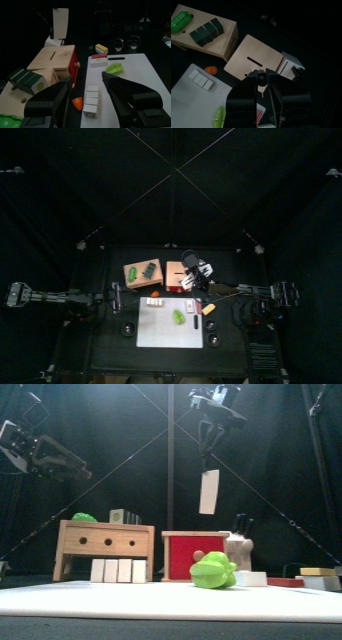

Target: Grab cleaver with left hand

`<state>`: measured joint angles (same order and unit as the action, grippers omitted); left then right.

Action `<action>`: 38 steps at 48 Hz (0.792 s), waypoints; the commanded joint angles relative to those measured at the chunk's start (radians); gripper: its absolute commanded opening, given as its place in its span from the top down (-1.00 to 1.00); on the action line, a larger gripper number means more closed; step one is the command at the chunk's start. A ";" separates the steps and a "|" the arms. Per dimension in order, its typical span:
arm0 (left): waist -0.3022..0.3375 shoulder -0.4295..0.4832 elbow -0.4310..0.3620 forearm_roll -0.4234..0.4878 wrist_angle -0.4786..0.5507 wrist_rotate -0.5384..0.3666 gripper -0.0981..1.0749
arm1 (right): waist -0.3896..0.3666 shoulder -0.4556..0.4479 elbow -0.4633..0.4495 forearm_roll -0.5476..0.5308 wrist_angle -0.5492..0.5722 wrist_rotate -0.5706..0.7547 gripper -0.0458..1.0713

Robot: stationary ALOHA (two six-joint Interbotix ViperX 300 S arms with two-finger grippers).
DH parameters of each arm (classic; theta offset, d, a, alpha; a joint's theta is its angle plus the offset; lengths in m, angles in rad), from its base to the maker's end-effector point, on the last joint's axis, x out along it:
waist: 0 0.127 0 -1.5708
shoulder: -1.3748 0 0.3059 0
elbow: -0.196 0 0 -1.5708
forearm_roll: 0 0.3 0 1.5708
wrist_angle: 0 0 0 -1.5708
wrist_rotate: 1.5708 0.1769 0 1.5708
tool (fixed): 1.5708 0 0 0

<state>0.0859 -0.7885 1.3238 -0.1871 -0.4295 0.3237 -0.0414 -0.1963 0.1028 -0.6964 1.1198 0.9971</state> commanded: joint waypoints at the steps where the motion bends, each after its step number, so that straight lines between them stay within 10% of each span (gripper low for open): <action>1: 0.000 0.002 -0.018 0.000 -0.003 -0.002 -0.65 | 0.018 -0.072 0.034 -0.005 -0.087 0.002 0.04; 22: -0.107 0.178 -0.138 0.003 -0.060 -0.003 -0.66 | 0.005 -0.434 0.672 -0.353 -1.080 0.302 0.04; 38: -0.184 0.471 -0.298 0.008 -0.307 -0.006 -0.66 | -0.051 -0.457 0.726 -0.522 -1.184 0.245 0.04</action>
<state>-0.0905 -0.3927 1.0937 -0.1825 -0.6611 0.3175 -0.0767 -0.6412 0.8376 -1.1904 -0.0414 1.2441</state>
